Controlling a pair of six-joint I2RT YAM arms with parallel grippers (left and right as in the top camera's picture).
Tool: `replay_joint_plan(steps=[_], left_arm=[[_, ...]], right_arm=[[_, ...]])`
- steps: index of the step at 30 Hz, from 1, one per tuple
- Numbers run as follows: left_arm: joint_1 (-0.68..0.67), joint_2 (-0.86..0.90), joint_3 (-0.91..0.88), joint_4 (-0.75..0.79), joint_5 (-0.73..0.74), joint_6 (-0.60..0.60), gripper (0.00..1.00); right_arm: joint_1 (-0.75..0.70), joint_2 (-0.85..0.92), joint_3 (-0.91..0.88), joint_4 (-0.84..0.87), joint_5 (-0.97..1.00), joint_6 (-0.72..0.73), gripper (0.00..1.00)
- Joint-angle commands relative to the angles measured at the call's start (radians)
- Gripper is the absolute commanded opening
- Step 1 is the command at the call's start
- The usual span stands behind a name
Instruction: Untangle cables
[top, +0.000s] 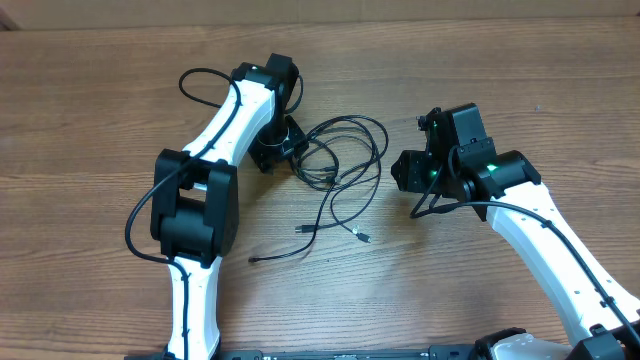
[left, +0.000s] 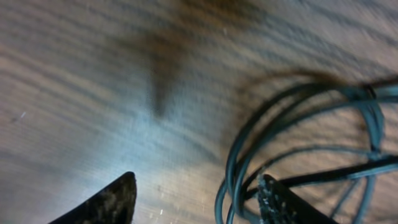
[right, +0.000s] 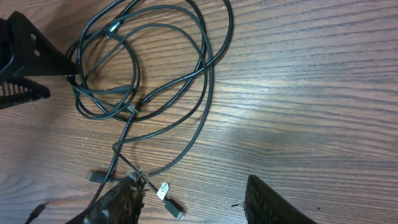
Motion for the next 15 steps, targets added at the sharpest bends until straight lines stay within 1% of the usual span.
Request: replay_joint_plan(steps=[1,4,15], left_arm=[[0.016,0.023,-0.009,0.013,0.026,-0.013,0.57],[0.016,0.024,-0.009,0.030,0.024,-0.010,0.50],[0.011,0.026,-0.017,0.053,0.021,-0.010,0.47]], right_arm=[[-0.001,-0.003,0.025,0.001,0.014,-0.007,0.51],[-0.001,-0.003,0.025,0.001,0.014,-0.007,0.51],[-0.001,-0.003,0.025,0.001,0.014,-0.006,0.51]])
